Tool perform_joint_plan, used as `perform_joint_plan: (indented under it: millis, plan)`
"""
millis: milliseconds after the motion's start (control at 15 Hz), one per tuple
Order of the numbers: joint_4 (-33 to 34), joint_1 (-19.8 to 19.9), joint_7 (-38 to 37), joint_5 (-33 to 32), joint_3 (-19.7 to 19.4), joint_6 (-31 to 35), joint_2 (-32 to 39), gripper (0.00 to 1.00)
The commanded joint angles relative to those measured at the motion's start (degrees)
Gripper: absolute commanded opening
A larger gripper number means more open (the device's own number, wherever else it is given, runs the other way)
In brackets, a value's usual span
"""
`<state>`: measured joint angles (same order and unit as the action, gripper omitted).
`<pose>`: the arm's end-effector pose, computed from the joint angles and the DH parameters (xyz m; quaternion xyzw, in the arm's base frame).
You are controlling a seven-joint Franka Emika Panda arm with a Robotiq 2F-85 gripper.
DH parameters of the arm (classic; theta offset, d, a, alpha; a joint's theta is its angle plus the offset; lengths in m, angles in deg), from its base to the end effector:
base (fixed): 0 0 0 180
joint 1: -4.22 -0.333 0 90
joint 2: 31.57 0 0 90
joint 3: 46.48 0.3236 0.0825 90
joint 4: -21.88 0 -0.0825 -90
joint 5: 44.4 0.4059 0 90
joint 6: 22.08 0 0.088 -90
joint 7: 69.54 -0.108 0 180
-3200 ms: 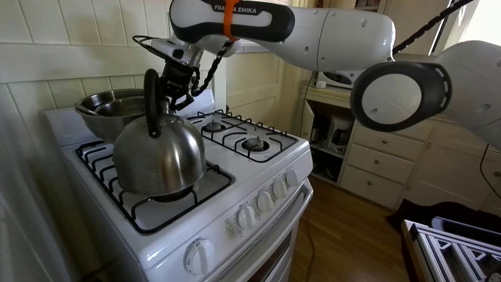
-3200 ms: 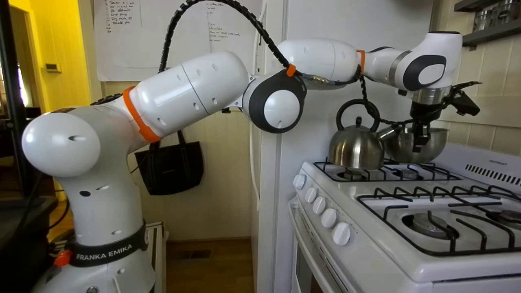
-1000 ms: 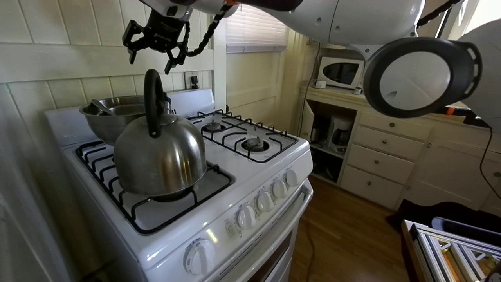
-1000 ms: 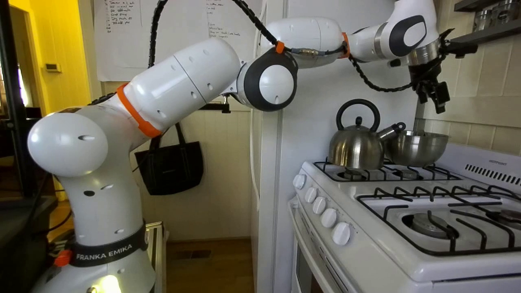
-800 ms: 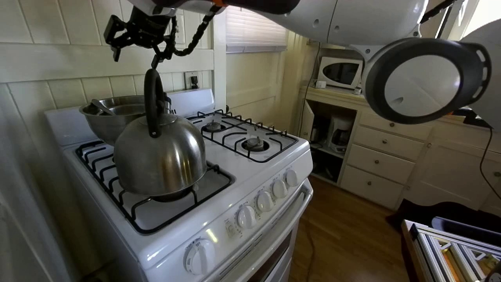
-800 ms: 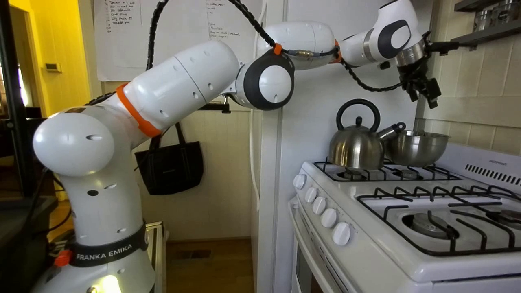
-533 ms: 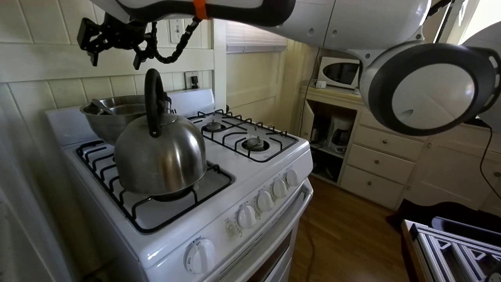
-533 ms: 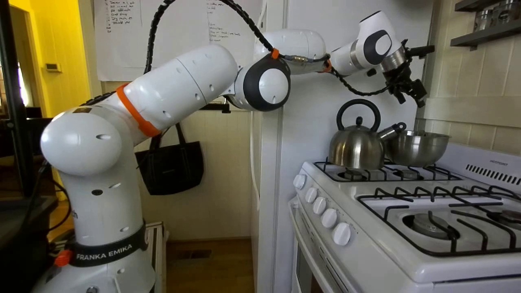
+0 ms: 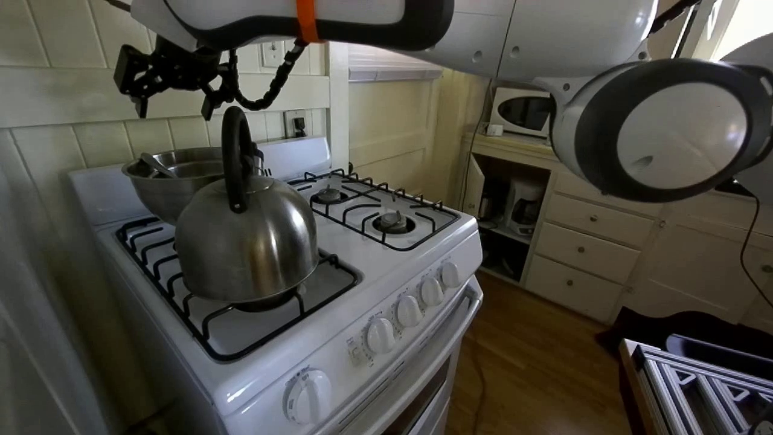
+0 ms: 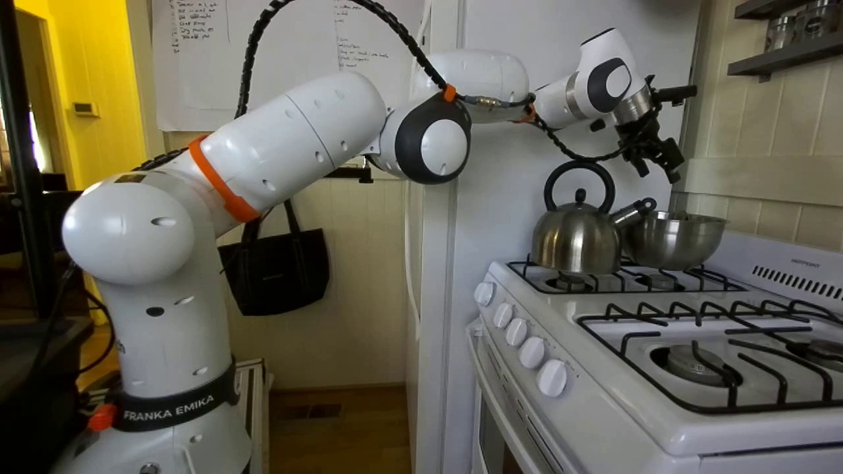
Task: Move the silver bowl to the left
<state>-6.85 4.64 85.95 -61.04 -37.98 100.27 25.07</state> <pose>0.8481 0.0265 0.5268 0.1514 0.9324 -0.0008 0.3282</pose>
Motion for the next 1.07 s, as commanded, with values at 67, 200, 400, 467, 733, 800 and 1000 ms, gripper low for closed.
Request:
perform_joint_plan:
  millis: [67, 200, 400, 467, 733, 800, 1000]
  plan:
    - [-10.79, 6.27, 1.96, -13.48, 15.17, 0.61, -3.82, 1.0]
    - [-8.84, 7.97, 2.1, -14.38, 16.35, 0.7, -2.63, 1.0]
    - [-7.56, 10.81, 1.99, -13.87, 18.32, -0.66, -2.02, 1.0]
    - [-8.63, 11.82, 1.83, -14.94, 19.47, -1.95, -2.56, 1.0]
    - [-14.82, 16.67, 1.32, -22.42, 28.75, -1.5, -3.69, 1.0]
    - [-17.87, 18.94, 1.34, -25.97, 33.39, -0.17, -3.92, 1.0]
    - [-19.59, 23.13, 1.85, -33.84, 43.36, -0.73, -1.24, 1.0]
